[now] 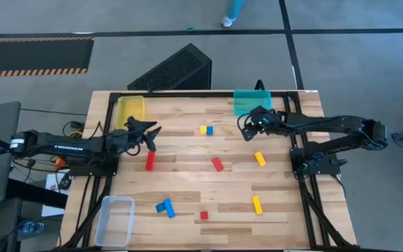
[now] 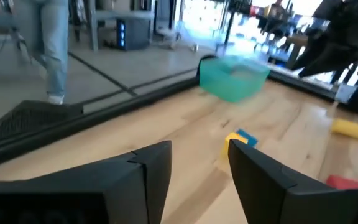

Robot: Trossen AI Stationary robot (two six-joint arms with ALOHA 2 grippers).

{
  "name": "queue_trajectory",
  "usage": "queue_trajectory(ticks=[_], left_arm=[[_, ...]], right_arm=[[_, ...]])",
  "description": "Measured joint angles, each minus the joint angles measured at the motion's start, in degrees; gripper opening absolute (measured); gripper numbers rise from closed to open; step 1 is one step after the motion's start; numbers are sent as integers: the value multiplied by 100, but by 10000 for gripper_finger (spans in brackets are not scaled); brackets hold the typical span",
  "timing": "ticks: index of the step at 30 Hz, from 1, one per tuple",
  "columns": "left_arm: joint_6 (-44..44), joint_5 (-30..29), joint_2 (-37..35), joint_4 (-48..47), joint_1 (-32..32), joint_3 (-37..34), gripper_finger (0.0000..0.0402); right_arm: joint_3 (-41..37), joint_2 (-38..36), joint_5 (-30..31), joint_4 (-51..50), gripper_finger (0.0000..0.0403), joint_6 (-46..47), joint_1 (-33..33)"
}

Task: Sort & place blocks by color
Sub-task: Put the top left yellow block into the yellow bin

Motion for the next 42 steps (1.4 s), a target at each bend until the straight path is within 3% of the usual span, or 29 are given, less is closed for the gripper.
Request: queue_trajectory(ticks=[4,8,11,14,18,21,29,38,42], left_arm=[[10,127,921,6,223,518,163],[103,1013,2156,99,496,1161,189],[504,1454,3117,386,615,1714,214],[926,2050,3966,412,746,2419,237],[1590,2763,5003,243,908,3310,258],[2046,2924,5590,-195,1020,3874,263],[2791,3451,6233,-889,1274,4612,261],[2903,3461,6528,-1059,1629,4750,261],[2959,3967,6572,-1002,1694,4752,256]], right_arm=[[-60,234,400,265,208,-304,61],[-140,413,511,654,212,-234,44],[-260,471,718,1034,215,-232,168],[-400,476,1357,1258,217,-360,441],[-532,377,1841,1272,215,-196,774],[-723,309,1946,1373,213,66,961],[-1107,303,1948,1730,212,302,1170],[-1119,302,1744,2307,212,-150,916],[-1119,303,1596,2414,210,-219,832]])
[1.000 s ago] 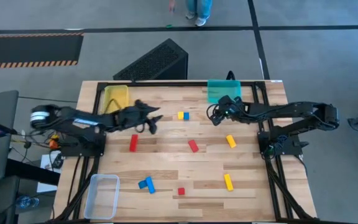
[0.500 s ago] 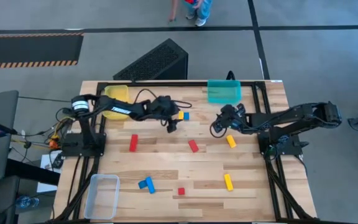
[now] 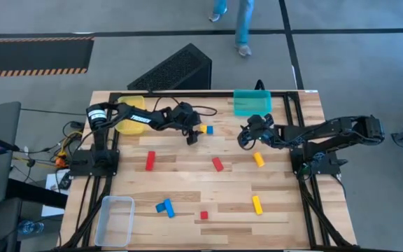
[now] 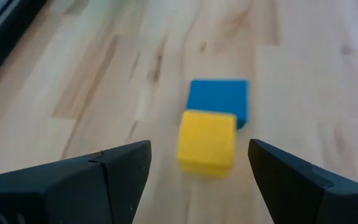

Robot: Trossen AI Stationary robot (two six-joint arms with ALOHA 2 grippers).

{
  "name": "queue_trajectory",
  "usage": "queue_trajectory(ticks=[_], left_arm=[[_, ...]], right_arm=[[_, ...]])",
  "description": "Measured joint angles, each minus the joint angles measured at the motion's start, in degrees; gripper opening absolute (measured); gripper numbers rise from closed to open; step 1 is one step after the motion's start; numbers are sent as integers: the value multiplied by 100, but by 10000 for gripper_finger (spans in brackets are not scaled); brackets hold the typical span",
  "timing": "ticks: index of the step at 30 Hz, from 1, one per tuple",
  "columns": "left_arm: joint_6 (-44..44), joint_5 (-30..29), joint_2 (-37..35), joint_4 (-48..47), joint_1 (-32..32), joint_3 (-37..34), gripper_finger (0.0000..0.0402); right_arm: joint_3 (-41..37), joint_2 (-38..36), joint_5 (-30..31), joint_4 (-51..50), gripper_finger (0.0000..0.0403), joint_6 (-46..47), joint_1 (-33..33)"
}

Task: Sort & place blocks by color
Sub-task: Put the top left yellow block into the yellow bin

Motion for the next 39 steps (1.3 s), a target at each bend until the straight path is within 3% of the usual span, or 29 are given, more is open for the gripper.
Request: queue_trajectory(ticks=[2,9,20,30,39], left_arm=[[87,242,64,-49,0,-4,248],[155,234,107,13,56,-4,205],[130,342,100,39,123,82,89],[-93,-188,-23,-80,106,79,99],[-321,-574,-752,-665,99,70,90]], right_arm=[[0,0,-85,7,211,2,-19],[0,0,-123,51,209,0,-17],[2,0,-129,42,205,-86,5],[3,0,-138,44,205,-87,1],[11,-1,-287,51,205,6,1]])
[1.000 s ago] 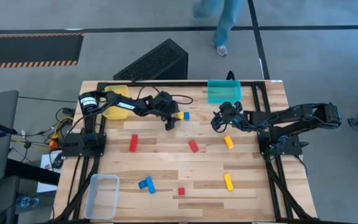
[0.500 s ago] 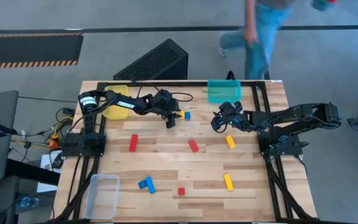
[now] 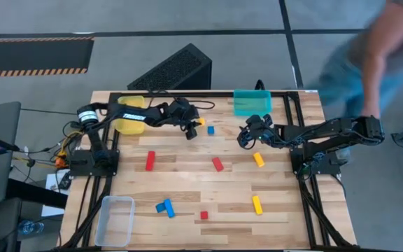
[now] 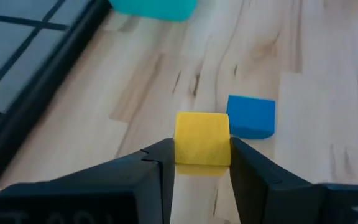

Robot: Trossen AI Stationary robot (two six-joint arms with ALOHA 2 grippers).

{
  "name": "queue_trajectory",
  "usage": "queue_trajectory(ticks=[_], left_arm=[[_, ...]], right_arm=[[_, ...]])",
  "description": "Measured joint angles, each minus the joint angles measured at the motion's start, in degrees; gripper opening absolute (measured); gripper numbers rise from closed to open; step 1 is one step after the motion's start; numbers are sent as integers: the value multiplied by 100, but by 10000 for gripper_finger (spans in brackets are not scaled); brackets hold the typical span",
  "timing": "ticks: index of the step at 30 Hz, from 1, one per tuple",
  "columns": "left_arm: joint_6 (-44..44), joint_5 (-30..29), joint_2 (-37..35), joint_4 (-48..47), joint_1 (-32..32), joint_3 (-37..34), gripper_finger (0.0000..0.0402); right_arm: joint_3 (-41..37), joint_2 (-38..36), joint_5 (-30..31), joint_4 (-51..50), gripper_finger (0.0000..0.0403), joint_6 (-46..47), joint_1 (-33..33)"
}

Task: Sort & place blocks by color
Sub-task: Put the top left yellow block into the yellow bin

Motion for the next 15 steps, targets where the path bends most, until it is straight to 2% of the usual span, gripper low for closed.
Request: queue_trajectory(ticks=[5,11,15], left_arm=[[0,-357,-637,-564,-2,-162,91],[-308,-983,-1883,-653,35,-1129,90],[-677,-1947,-2964,-755,33,-1883,91]], right_arm=[[0,-2,-121,2,205,30,39],[0,-2,-153,25,205,8,204],[2,-2,-144,223,205,-195,215]])
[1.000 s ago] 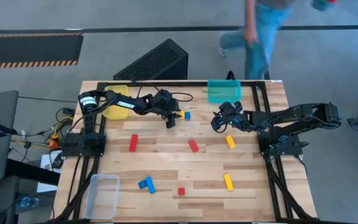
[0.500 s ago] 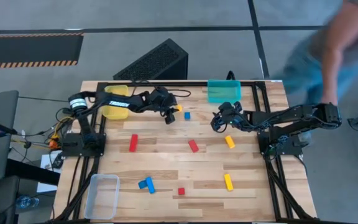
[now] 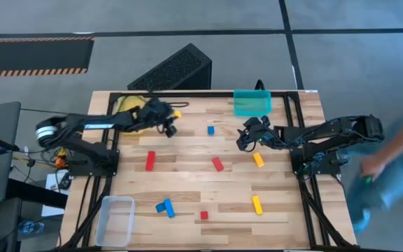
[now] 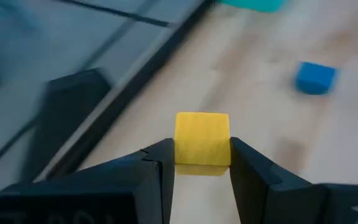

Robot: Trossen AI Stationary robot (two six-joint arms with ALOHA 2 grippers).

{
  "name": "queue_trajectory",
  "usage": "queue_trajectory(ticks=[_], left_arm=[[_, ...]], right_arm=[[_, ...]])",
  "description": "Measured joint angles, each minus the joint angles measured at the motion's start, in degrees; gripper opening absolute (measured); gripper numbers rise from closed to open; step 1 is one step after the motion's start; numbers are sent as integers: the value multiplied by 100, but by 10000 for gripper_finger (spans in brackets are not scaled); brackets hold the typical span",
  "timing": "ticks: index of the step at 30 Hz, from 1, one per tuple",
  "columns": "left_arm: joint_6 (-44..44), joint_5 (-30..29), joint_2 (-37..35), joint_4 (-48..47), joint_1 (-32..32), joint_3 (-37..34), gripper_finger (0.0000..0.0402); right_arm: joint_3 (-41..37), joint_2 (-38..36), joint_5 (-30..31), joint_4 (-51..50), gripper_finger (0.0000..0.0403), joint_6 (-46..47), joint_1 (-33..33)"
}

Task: Sort & place blocks by color
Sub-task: Put the top left yellow block into the yellow bin

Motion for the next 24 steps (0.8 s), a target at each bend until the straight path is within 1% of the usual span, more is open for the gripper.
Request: queue_trajectory(ticks=[2,5,6,7,8,10,14,16,18,20,24], left_arm=[[-367,-802,-500,-229,-1,-265,92],[-1172,-2446,-1200,-998,30,-521,92],[-1456,-2781,-1381,-1237,52,-543,92],[-1756,-2962,-1537,-1470,89,-555,92],[-2055,-2999,-1657,-1695,156,-560,92],[-2433,-2887,-1782,-2037,349,-569,92],[-2749,-2884,-1779,-2463,841,-569,93],[-2820,-2827,-1714,-2489,1132,-569,93],[-2838,-2603,-1646,-2490,1418,-569,96],[-2831,-2245,-1556,-2476,1689,-569,100],[-2761,-1683,-1287,-2369,2101,-569,112]], right_arm=[[0,0,-1,107,205,-136,-1],[0,0,-1,119,205,-150,1],[0,0,-1,119,204,-151,1],[0,0,2,126,203,-153,1],[0,0,3,149,201,-153,-1],[0,0,35,245,196,-200,-39],[2,0,38,388,185,-210,-126],[2,0,37,360,180,-174,-163],[2,0,37,336,177,-125,-194],[2,0,32,334,174,-126,-228],[2,0,11,292,171,-118,-228]])
